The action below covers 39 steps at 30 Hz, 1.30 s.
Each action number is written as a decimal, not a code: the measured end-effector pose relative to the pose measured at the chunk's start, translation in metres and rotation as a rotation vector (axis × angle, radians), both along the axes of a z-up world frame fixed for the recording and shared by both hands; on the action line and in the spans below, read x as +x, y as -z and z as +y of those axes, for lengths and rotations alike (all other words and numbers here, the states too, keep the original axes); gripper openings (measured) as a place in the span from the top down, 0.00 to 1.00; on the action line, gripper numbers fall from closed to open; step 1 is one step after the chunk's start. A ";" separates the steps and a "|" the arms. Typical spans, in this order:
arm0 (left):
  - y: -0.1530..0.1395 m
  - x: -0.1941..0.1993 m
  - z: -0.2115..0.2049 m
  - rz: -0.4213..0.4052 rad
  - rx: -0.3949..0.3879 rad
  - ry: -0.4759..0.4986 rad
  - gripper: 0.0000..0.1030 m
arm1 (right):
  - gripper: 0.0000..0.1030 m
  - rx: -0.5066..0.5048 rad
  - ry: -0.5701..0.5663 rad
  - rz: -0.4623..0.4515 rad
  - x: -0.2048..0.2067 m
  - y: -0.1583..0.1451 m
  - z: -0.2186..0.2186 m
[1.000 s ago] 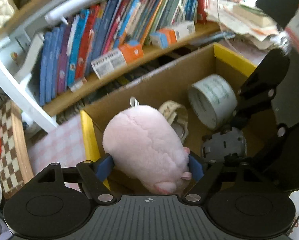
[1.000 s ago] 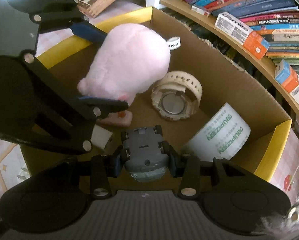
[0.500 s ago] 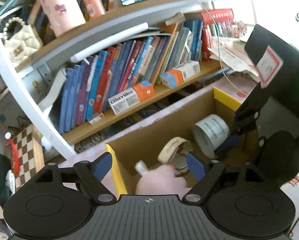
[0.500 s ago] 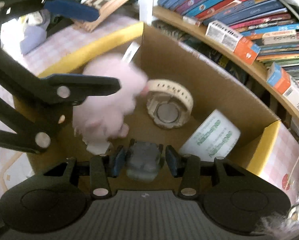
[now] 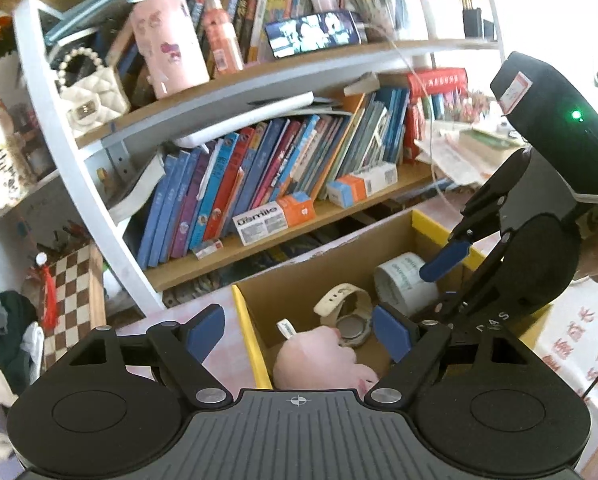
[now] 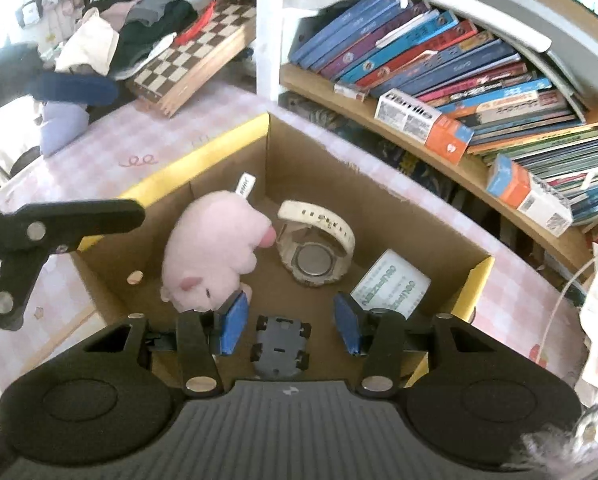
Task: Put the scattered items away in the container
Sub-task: 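Open both grippers to release the pig and toy car into the box, then withdraw both tools from the box toward the white cube and white plug chargers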
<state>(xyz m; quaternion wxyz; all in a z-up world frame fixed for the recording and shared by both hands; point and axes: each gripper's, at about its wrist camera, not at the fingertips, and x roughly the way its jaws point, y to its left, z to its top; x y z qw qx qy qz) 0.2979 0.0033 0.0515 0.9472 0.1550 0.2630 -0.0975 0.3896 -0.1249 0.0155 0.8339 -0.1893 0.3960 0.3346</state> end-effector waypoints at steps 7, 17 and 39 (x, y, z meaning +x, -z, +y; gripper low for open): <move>-0.011 -0.035 0.010 -0.025 -0.057 0.029 0.18 | 0.54 0.009 0.038 -0.041 -0.047 -0.014 0.004; -0.010 -0.097 0.029 -0.021 -0.081 0.078 0.18 | 0.53 0.026 0.111 -0.066 -0.120 -0.026 0.010; 0.043 -0.207 0.060 0.044 -0.210 -0.178 0.18 | 0.50 0.183 0.433 -0.086 -0.263 0.020 0.015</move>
